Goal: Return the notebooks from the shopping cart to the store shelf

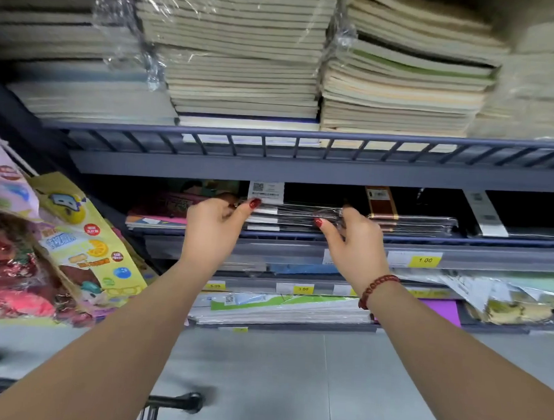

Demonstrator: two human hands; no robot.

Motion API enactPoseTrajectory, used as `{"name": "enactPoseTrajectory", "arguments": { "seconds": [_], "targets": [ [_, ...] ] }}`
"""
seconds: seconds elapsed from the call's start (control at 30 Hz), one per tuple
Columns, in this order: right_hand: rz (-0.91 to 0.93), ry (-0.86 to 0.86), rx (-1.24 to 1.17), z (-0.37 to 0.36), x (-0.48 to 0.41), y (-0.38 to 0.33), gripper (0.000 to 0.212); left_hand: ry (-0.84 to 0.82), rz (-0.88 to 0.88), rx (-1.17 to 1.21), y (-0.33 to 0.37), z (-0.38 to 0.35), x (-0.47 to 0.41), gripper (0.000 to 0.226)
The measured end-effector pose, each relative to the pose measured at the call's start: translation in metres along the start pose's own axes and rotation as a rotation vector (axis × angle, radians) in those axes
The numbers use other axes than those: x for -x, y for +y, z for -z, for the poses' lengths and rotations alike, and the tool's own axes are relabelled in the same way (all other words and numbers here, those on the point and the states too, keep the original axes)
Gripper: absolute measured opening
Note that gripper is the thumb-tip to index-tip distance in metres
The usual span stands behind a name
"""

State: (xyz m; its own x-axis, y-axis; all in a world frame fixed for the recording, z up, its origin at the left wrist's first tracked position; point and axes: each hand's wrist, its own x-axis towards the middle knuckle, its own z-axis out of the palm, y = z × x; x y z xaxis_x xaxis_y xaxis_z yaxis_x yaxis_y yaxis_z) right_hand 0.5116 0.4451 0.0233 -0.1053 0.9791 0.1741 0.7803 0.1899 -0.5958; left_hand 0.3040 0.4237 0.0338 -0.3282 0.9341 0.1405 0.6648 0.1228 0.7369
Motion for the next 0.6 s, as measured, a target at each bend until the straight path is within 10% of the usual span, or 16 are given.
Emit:
{"name": "enactPoseTrajectory", "arguments": {
  "seconds": [0.6],
  "targets": [
    [0.019, -0.029, -0.118, -0.001, -0.004, 0.014, 0.051, -0.007, -0.029, 0.078, -0.011, 0.000, -0.003, 0.056]
  ]
}}
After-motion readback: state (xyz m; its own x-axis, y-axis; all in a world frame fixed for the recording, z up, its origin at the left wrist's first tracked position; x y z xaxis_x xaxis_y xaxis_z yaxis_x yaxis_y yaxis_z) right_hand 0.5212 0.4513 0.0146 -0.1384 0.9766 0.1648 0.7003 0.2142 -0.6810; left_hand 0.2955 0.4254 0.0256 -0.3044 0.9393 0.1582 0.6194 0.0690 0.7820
